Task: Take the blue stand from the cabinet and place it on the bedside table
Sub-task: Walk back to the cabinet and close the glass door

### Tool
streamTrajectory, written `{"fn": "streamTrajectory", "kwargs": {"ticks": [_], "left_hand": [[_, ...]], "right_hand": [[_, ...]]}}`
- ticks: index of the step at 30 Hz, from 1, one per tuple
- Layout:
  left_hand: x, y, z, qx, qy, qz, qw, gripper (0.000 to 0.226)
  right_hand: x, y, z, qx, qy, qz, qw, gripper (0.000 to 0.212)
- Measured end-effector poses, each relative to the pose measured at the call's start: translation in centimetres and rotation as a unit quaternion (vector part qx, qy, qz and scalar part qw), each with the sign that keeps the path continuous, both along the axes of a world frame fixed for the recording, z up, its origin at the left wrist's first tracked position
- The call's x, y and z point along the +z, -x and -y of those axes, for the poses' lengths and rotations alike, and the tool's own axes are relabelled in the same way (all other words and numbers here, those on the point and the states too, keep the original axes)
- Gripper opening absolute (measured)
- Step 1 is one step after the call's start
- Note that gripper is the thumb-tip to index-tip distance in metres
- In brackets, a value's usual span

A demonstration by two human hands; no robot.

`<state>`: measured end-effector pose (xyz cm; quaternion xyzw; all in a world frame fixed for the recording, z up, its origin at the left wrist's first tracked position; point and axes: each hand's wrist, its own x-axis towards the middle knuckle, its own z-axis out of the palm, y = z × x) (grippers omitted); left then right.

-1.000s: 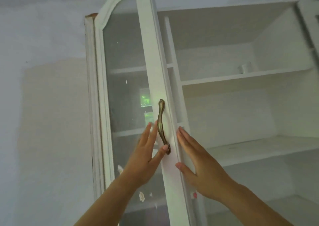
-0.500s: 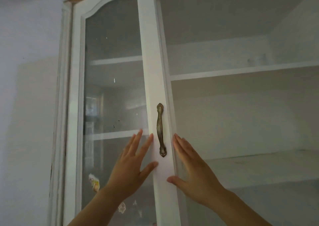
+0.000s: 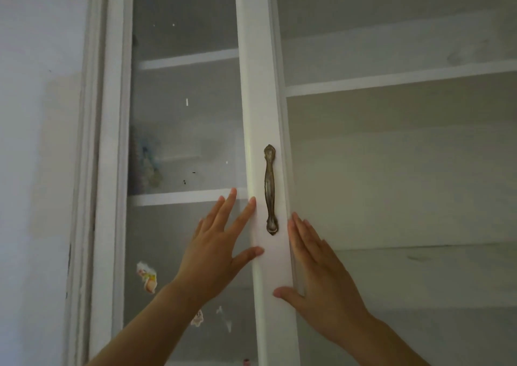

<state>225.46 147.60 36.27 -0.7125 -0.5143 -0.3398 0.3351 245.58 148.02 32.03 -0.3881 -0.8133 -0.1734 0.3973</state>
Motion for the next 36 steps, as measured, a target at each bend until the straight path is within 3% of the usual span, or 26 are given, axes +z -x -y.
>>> {"fn": "streamTrajectory", "kwargs": {"ticks": [8,17,36], "left_hand": [[-1.5,1.0,-3.8,0.009,-0.018,-0.049,0.999,0.090],[-2.3,1.5,-6.4,-0.038,-0.037,-0.024,0.998,0.086],[-2.0,1.5,-5.7,-0.009,-0.019,-0.052,0.998,0.086]], "right_hand": [[-0.3,0.2,-3.0,0.017,0.009,-0.025,1.000,0.100],[-0.6,0.6,-4.9,0.022,0.024,-0.029,0.999,0.100],[-0.5,0.2,-4.2,0.036,0.023,-0.032,0.999,0.100]]}}
